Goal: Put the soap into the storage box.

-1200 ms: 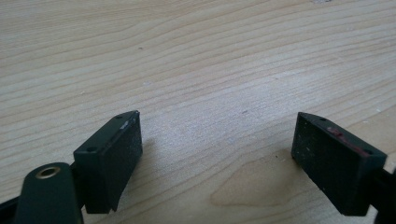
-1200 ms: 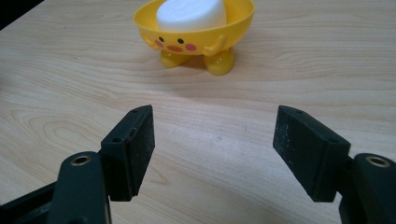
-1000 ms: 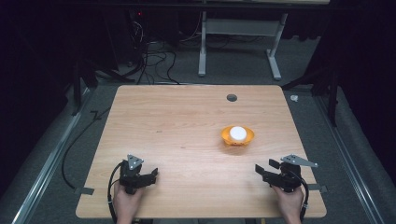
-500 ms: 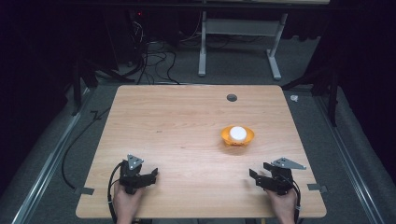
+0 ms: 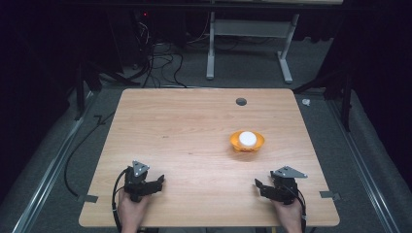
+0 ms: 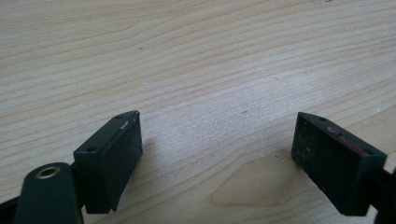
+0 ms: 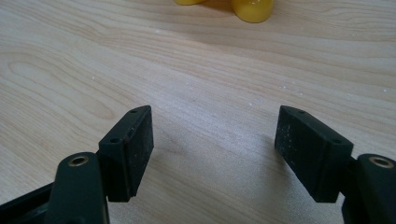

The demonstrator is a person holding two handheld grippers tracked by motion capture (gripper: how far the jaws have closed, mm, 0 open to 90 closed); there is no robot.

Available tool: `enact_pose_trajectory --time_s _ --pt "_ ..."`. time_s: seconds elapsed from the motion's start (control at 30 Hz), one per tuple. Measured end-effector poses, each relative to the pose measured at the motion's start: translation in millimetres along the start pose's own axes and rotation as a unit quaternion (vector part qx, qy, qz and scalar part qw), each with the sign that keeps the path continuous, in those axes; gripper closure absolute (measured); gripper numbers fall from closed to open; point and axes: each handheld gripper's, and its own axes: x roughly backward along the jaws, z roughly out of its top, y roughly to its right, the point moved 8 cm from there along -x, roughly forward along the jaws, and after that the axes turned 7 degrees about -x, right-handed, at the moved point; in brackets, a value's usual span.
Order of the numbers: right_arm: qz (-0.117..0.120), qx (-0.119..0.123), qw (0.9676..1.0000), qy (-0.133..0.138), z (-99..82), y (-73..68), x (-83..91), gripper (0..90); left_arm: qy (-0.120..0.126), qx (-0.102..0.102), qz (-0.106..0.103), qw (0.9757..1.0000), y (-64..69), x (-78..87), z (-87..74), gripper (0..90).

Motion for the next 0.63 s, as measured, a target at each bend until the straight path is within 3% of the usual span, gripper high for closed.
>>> enact_pose_trajectory --time_s 0.17,0.63 --pt "-0.016 0.025 0.9995 -0.012 -0.3 -2.4 -4.1 26.6 0.0 0.0 0.0 1.0 0.0 0.0 0.0 16.7" --pt "-0.014 0.027 0.9994 -0.015 0.3 -2.8 -5.5 24.5 0.0 0.0 -0.001 1.0 0.0 0.1 -0.1 16.8"
